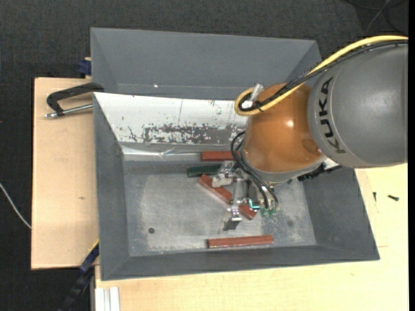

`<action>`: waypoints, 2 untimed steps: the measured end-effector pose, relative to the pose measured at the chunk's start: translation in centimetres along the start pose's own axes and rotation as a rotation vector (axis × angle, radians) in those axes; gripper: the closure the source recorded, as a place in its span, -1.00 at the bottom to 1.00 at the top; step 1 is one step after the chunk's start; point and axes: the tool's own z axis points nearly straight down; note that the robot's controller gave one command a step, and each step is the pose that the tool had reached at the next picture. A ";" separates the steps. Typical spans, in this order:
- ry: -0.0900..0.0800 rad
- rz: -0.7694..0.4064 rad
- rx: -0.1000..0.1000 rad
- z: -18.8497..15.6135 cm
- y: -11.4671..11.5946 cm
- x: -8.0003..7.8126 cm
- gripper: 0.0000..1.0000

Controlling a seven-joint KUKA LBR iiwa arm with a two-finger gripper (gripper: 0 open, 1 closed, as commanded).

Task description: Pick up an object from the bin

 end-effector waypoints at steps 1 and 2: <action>-0.008 0.001 -0.001 -0.4 0.0 -0.2 -1.00; -0.016 -0.013 -0.002 4.1 -2.9 -1.4 -1.00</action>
Offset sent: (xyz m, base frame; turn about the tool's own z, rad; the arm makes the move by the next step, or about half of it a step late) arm 0.0171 -0.0533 -0.0780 -0.0164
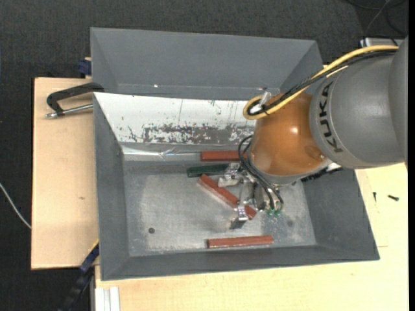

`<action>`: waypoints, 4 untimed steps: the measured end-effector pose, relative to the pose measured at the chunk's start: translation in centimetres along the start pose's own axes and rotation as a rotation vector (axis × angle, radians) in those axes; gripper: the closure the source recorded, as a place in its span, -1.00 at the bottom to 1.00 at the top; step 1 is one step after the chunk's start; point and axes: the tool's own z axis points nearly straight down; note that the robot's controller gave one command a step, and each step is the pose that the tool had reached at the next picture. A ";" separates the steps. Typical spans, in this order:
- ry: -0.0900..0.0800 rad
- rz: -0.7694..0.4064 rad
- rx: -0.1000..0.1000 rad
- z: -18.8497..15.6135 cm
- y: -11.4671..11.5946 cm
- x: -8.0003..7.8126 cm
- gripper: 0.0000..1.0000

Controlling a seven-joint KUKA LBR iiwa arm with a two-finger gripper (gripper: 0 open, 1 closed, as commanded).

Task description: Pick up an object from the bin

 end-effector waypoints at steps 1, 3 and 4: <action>0.012 0.081 0.001 2.9 0.2 -4.4 1.00; 0.002 0.032 0.002 -9.0 -1.8 -5.1 1.00; 0.002 0.032 0.001 -9.0 -1.8 -5.0 1.00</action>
Offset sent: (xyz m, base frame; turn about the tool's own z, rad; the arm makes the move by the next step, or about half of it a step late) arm 0.0000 0.0000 0.0000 0.0000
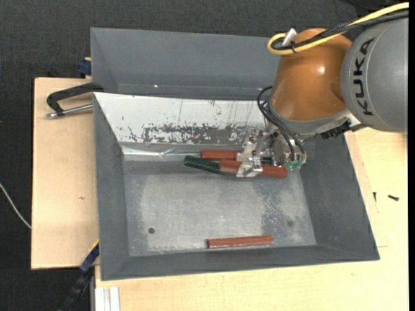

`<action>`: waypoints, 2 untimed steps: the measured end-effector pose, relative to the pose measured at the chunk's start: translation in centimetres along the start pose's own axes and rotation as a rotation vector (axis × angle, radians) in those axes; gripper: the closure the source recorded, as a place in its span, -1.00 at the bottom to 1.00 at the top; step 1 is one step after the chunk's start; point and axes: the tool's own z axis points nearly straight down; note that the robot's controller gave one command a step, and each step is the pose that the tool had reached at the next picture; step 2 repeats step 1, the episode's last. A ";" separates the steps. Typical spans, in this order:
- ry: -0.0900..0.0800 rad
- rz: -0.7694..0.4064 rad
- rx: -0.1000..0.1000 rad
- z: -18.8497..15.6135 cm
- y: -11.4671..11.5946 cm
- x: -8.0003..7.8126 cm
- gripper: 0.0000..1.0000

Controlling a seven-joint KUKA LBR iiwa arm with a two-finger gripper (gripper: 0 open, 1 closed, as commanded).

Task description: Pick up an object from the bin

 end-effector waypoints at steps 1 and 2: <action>0.008 -0.116 0.000 -1.8 0.0 0.5 1.00; 0.008 -0.116 0.000 -1.8 0.0 0.5 1.00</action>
Offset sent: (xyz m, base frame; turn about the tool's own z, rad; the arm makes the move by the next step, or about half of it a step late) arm -0.0158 -0.0044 0.1196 -0.3829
